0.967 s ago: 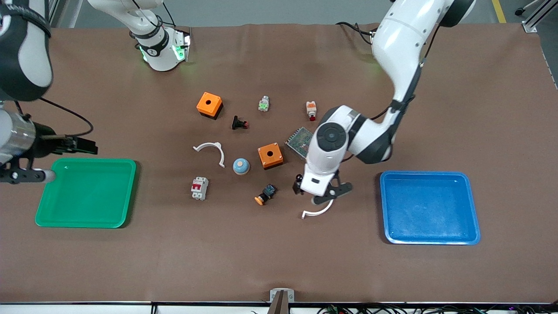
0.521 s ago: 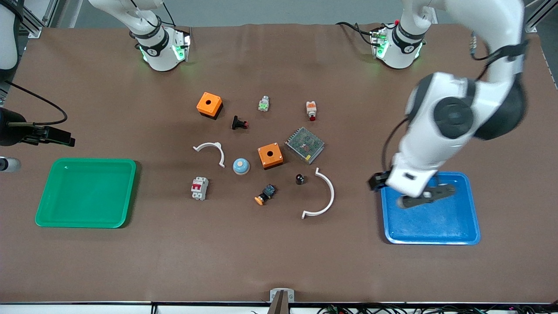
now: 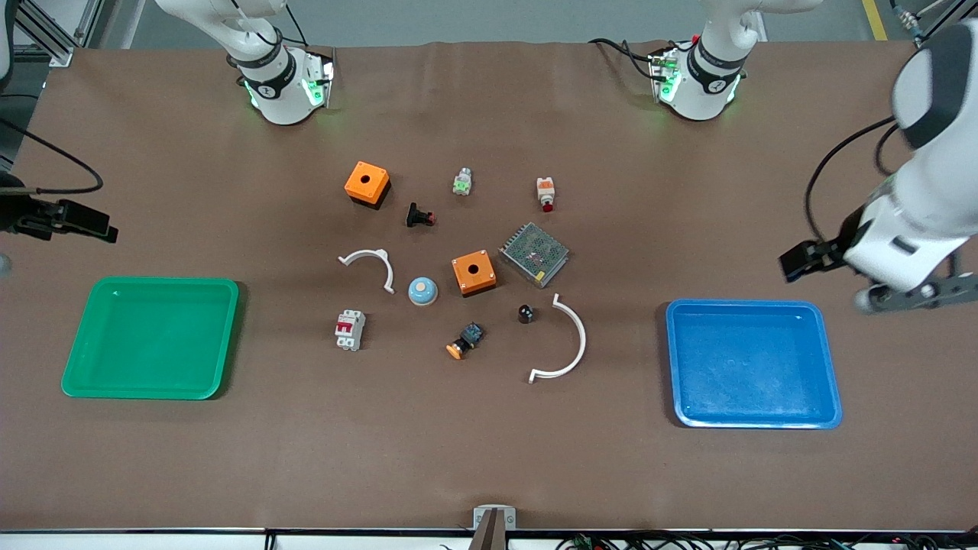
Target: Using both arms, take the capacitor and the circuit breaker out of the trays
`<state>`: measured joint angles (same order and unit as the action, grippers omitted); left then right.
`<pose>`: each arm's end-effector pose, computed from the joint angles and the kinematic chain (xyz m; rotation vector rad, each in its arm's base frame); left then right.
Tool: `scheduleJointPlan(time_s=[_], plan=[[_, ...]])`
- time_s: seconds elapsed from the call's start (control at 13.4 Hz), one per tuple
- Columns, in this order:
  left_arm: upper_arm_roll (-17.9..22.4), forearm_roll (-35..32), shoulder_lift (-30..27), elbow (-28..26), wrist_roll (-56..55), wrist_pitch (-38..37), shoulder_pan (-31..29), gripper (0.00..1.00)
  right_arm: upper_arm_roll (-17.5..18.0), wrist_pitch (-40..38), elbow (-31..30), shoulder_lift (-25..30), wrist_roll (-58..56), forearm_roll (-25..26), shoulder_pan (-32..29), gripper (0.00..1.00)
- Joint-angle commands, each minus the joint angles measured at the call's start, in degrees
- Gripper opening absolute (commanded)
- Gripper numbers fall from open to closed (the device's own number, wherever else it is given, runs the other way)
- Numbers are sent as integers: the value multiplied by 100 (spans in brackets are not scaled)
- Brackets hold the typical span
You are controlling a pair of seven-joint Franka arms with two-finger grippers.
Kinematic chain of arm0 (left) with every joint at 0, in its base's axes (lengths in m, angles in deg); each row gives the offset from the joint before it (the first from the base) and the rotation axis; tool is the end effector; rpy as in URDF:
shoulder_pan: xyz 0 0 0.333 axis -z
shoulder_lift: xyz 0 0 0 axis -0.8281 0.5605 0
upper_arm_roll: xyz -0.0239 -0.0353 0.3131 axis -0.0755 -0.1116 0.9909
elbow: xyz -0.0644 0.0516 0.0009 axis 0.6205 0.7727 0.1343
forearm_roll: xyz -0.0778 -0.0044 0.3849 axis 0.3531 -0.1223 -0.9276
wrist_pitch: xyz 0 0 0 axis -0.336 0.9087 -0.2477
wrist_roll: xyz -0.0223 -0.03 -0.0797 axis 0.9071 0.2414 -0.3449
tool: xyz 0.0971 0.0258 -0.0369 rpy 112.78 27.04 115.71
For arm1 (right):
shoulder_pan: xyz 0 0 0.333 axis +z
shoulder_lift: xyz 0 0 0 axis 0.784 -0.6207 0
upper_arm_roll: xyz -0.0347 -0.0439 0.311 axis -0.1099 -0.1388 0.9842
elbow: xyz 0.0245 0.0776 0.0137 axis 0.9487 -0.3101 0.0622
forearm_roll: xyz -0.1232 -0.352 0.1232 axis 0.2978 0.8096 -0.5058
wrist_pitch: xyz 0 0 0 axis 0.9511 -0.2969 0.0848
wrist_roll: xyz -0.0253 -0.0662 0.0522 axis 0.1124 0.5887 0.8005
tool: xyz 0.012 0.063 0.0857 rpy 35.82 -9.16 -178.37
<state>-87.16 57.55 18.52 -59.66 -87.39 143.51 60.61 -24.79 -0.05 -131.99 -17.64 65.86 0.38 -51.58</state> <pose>0.6106 -0.0583 0.5918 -3.0568 -0.1193 -0.0055 0.5820 -0.0372 0.6071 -3.1225 0.0953 0.1495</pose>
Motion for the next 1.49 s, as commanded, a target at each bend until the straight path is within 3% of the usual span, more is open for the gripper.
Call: scheduleJointPlan(time_s=[0.0, 0.3, 0.52, 0.6, 1.41], plan=[[-76, 20, -593, -434, 655, -141, -399, 100, 97, 292, -712, 568, -62, 60, -102, 100], [-76, 47, -1182, -988, 683, -124, -496, 100, 97, 118, -712, 839, -71, 60, -172, 100], [-391, 56, -1438, -1287, 683, -80, -873, 100, 97, 99, -730, 955, -71, 52, -190, 100], [-567, 56, -1456, -1297, 683, -79, -1040, 100, 97, 125, -791, 955, -71, 52, -198, 100], [-831, 267, -1544, -1306, 560, -185, -1024, 100, 133, 178, -835, 981, -71, 43, -146, 100]])
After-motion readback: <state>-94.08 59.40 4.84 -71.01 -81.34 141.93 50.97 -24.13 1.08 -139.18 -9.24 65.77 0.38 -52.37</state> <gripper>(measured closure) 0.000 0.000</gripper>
